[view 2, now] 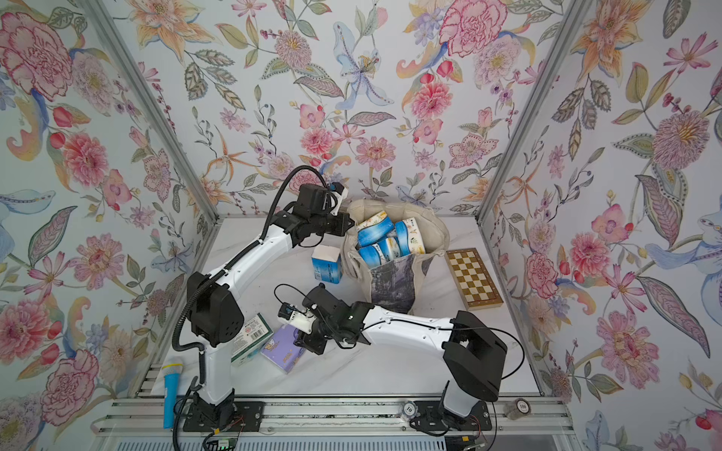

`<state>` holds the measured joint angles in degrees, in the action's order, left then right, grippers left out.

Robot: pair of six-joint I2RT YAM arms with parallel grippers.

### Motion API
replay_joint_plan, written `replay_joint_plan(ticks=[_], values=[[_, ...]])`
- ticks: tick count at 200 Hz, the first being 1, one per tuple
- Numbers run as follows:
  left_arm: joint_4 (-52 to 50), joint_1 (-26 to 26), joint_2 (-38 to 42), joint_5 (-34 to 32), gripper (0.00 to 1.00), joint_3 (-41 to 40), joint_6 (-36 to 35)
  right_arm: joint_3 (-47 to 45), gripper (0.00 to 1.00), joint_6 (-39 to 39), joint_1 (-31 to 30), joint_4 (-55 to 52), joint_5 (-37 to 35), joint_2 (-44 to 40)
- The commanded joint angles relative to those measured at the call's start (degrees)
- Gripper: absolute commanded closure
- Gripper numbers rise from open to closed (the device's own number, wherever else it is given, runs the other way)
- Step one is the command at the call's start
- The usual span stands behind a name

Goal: Put tissues into the canvas bag
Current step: Move the pack of facial tissues to the center of the board.

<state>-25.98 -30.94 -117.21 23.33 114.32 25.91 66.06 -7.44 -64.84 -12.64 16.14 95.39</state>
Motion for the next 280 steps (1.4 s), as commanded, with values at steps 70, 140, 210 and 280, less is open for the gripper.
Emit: replay_joint_plan(ticks=[70,140,210,280], values=[[2.9,-0.5,1.1,-1.7,1.0,3.2,-1.5,11.1,0.67,-6.2,-1.8,-10.5,-0.7,12.3],[2.9,-0.5,2.0,-1.7,1.0,2.5,-1.8,14.8,0.71,-5.7,-0.8,-17.4,-12.2,18.1],[3.0,-0.5,3.0,-1.6,1.0,1.7,-1.8,12.8,0.71,0.1,8.0,-20.2,-21.1,16.9],[3.0,-0.4,4.5,-1.7,1.0,1.8,-2.2,10.9,0.69,-5.8,3.4,-12.0,-4.7,8.0]])
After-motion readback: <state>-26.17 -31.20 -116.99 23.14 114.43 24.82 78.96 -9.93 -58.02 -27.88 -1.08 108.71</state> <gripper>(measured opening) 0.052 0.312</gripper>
